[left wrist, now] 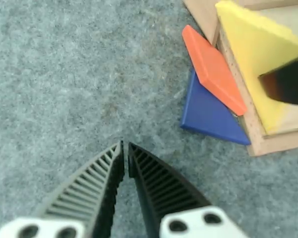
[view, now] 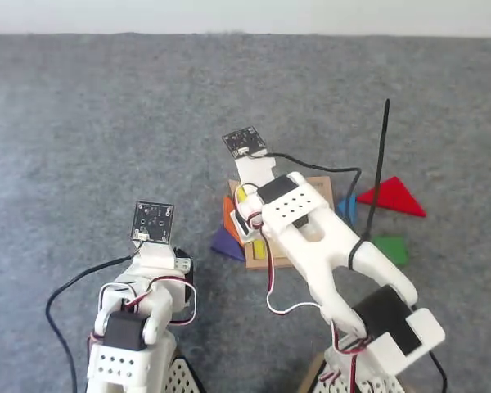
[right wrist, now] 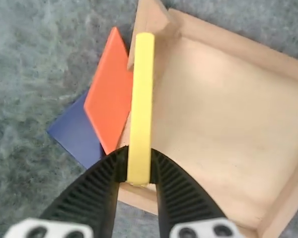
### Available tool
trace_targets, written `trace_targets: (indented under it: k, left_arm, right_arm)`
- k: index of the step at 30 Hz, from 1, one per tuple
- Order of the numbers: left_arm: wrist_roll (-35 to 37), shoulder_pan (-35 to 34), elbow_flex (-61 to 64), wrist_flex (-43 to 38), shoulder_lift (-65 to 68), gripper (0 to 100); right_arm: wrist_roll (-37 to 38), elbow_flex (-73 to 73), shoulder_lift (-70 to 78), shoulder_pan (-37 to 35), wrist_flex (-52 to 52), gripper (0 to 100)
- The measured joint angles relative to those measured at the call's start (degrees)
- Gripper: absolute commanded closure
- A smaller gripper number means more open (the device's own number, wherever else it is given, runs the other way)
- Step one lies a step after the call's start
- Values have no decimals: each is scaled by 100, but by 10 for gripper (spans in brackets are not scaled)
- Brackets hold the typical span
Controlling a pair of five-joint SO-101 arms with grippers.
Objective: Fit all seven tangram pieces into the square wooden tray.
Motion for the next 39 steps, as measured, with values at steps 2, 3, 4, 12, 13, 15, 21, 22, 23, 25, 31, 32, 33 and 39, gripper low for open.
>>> trace_targets:
  k: [2,3,4,12,13,15,21,22,23,25,31,32,33,39]
  left_arm:
    - [0,0,0,0,0,986]
    - [0,0,0,0,0,986]
    - [0,0,0,0,0,986]
    - [0,0,0,0,0,986]
    - [0,0,0,0,0,986]
    - [0,0,0,0,0,986]
    - [0,0,0,0,0,986]
    - [0,0,0,0,0,986]
    - [0,0,0,0,0,986]
    - [0,0,0,0,0,986]
    - [0,0,0,0,0,986]
    - [0,0,0,0,0,986]
    - [0,0,0,0,0,986]
    - [0,0,0,0,0,986]
  right_arm:
    - [0,9,0,35,0,987]
    - [9,9,0,35,0,969]
    - [9,9,0,26,0,941]
    - [26,9,0,26,0,755]
    - [26,9,0,26,0,758]
    - [26,9,0,44,0,765]
    - [26,18,0,598,-18,778]
    - [26,70,0,668,-70,778]
    - [26,141,0,721,-132,778]
    - [26,290,0,774,-290,778]
    - [26,334,0,862,-545,778]
    - [35,334,0,905,-607,778]
    - [88,334,9,949,-659,778]
    - [220,246,536,958,-809,778]
